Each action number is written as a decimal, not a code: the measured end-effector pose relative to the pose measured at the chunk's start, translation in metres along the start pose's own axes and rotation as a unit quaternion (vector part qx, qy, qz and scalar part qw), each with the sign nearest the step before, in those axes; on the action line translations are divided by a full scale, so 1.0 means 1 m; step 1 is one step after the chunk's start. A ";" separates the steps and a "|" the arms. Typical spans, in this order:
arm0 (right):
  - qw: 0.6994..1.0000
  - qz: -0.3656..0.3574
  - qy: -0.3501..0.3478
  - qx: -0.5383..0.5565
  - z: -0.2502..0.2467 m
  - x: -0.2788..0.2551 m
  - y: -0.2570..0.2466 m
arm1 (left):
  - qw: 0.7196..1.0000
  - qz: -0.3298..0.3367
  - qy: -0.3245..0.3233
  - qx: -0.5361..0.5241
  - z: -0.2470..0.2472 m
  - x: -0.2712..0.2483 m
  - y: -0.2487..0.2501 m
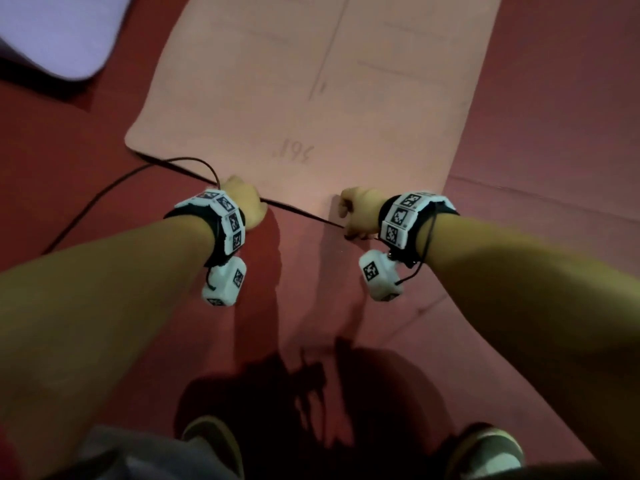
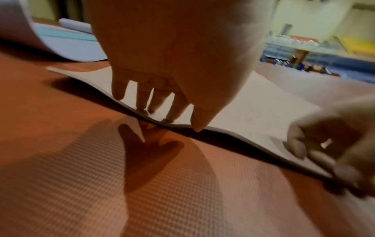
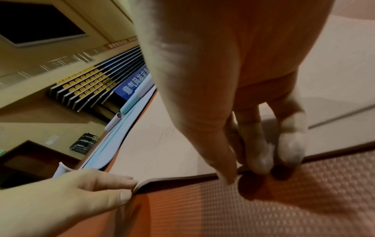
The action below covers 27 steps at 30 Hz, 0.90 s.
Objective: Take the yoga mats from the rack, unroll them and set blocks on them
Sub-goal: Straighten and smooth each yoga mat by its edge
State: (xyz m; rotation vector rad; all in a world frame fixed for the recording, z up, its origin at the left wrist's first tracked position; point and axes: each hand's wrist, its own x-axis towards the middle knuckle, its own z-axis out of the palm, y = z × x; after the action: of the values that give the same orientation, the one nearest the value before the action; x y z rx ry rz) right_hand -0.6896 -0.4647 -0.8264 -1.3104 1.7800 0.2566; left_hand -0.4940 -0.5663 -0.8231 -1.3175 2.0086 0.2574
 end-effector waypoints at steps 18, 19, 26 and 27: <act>0.977 0.027 0.191 -0.092 -0.001 -0.036 0.056 | 0.983 0.040 0.171 -0.049 0.019 -0.015 0.094; 0.974 0.034 0.207 -0.087 -0.007 -0.039 0.056 | 0.981 0.041 0.184 -0.046 0.014 -0.017 0.095; 0.955 0.025 0.214 0.204 -0.035 -0.048 0.088 | 0.966 0.028 0.225 -0.126 -0.017 -0.016 0.092; 0.940 0.036 0.228 0.250 -0.036 -0.047 0.093 | 0.964 0.023 0.230 -0.131 -0.020 -0.017 0.092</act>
State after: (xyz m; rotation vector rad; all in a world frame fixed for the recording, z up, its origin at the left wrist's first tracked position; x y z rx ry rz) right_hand -0.7852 -0.4163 -0.7994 -0.9788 2.0932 -0.4762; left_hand -0.5786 -0.5219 -0.8169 -1.6106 2.4612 0.2639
